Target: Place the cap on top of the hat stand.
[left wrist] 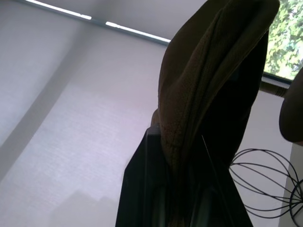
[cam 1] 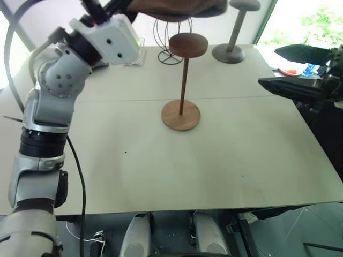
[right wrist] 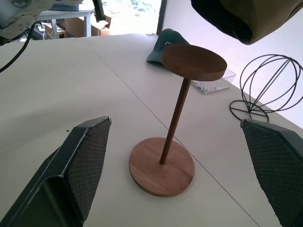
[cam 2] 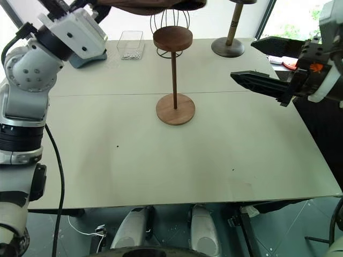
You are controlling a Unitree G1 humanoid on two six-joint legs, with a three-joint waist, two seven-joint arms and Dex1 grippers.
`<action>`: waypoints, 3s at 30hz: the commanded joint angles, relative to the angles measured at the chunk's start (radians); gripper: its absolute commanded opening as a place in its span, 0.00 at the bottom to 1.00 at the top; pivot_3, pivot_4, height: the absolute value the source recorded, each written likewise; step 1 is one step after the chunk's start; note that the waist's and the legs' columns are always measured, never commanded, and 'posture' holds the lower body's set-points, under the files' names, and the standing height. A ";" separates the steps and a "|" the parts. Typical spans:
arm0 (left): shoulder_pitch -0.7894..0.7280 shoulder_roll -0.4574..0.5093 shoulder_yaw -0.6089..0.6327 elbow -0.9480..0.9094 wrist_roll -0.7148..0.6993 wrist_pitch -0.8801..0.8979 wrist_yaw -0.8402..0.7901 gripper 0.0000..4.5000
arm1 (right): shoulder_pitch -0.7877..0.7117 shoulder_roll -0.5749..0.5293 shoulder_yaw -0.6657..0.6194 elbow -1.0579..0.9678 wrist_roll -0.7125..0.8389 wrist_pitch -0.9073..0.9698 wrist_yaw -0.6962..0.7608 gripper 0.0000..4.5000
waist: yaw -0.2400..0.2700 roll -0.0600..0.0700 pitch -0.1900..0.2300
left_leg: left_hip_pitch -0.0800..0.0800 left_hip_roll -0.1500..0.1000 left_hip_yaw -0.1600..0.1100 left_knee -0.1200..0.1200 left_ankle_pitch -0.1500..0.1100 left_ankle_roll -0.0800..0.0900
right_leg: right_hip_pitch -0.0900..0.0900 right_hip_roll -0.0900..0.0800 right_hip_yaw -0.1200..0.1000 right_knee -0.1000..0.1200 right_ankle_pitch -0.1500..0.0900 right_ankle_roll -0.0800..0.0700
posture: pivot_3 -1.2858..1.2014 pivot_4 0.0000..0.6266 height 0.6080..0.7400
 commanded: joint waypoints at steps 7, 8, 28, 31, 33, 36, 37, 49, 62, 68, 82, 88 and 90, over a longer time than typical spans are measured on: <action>0.079 0.028 0.026 -0.046 -0.070 -0.012 -0.118 0.01 | -0.003 -0.005 -0.036 -0.014 0.009 -0.030 -0.009 1.00 | 0.001 0.000 0.000 | 0.000 0.000 0.000 0.001 0.000 0.000 | 0.000 0.000 0.000 0.000 0.000 -0.001 | 0.52 0.24 1.00; 0.082 0.022 0.018 -0.032 -0.064 -0.022 -0.121 0.01 | -0.007 -0.002 -0.031 -0.014 0.009 -0.032 -0.012 1.00 | 0.001 0.000 0.000 | 0.000 0.000 0.000 0.001 0.000 0.000 | 0.000 0.000 0.000 0.000 0.000 -0.001 | 0.52 0.24 1.00; 0.104 -0.001 -0.043 0.044 -0.051 -0.104 -0.206 0.83 | -0.023 0.041 0.036 -0.031 0.006 -0.064 -0.031 1.00 | 0.002 0.000 0.000 | 0.000 0.000 0.000 0.001 0.000 0.000 | 0.001 0.000 0.000 0.000 0.000 0.000 | 0.52 0.24 1.00; 0.095 0.015 -0.025 0.060 -0.116 -0.096 -0.257 0.94 | -0.025 0.038 0.047 -0.028 -0.002 -0.068 -0.023 1.00 | 0.001 0.000 0.000 | 0.000 0.000 0.000 0.001 0.000 0.000 | 0.001 0.000 0.000 0.000 0.000 0.000 | 0.52 0.24 1.00; 0.092 0.030 -0.018 0.067 -0.172 -0.102 -0.306 0.94 | -0.023 0.034 0.058 -0.027 -0.012 -0.075 -0.012 1.00 | 0.001 0.000 0.000 | 0.000 0.000 0.000 0.001 0.000 0.000 | 0.001 0.000 0.000 0.000 0.000 -0.001 | 0.52 0.24 1.00; 0.095 0.070 -0.001 0.089 -0.277 -0.050 -0.415 0.94 | -0.024 0.031 0.075 -0.025 -0.020 -0.082 0.006 1.00 | 0.001 0.000 0.000 | 0.000 0.000 0.000 0.001 0.000 0.000 | 0.001 0.000 0.000 0.000 -0.001 -0.001 | 0.52 0.24 1.00; 0.090 0.084 0.010 0.106 -0.306 -0.014 -0.444 0.94 | -0.025 0.030 0.081 -0.023 -0.021 -0.084 0.011 1.00 | 0.000 0.000 0.000 | 0.000 0.000 0.000 0.001 0.000 0.000 | 0.001 0.000 0.000 0.000 -0.001 -0.001 | 0.52 0.24 1.00; -0.126 0.281 0.101 0.300 -0.704 0.841 -0.887 0.94 | -0.075 -0.002 0.264 -0.094 -0.212 -0.187 0.055 1.00 | -0.011 0.000 0.000 | 0.000 0.000 0.000 0.001 0.000 0.000 | 0.000 0.001 0.000 0.000 -0.001 -0.001 | 0.52 0.24 1.00; -0.160 0.532 -0.022 0.224 -0.940 1.136 -1.185 0.94 | 0.044 0.301 0.589 -0.175 -0.890 -0.750 -0.298 1.00 | -0.021 0.000 0.001 | -0.004 0.000 -0.001 0.001 0.000 0.000 | -0.007 0.001 0.001 0.009 -0.006 -0.001 | 0.52 0.24 1.00; -0.227 0.518 -0.056 0.257 -0.916 1.140 -1.185 0.94 | 0.057 0.421 0.697 -0.043 -1.189 -1.085 -0.420 1.00 | -0.028 -0.001 0.001 | -0.004 0.000 -0.001 0.002 0.000 0.000 | -0.008 0.001 0.001 0.010 -0.006 0.000 | 0.52 0.24 1.00; -0.267 0.503 -0.063 0.259 -0.911 1.155 -1.185 0.94 | -0.069 0.687 0.772 0.273 -1.627 -1.191 -0.736 1.00 | -0.027 -0.001 0.001 | -0.003 0.000 -0.001 0.001 0.000 0.000 | -0.009 0.002 0.002 0.012 -0.006 -0.001 | 0.52 0.24 1.00; -0.289 0.469 -0.023 0.301 -0.863 1.154 -1.181 0.95 | -0.071 0.723 0.764 0.269 -1.640 -1.200 -0.754 0.61 | -0.030 -0.001 0.001 | -0.003 0.000 -0.002 0.001 0.000 0.001 | -0.009 0.002 0.002 0.012 -0.006 -0.001 | 0.52 0.24 1.00; -0.293 0.465 -0.013 0.317 -0.847 1.145 -1.177 0.95 | -0.069 0.720 0.758 0.260 -1.638 -1.205 -0.751 0.39 | -0.031 -0.001 0.001 | -0.003 0.000 -0.002 0.001 0.000 0.001 | -0.008 0.002 0.002 0.013 -0.006 -0.001 | 0.52 0.24 1.00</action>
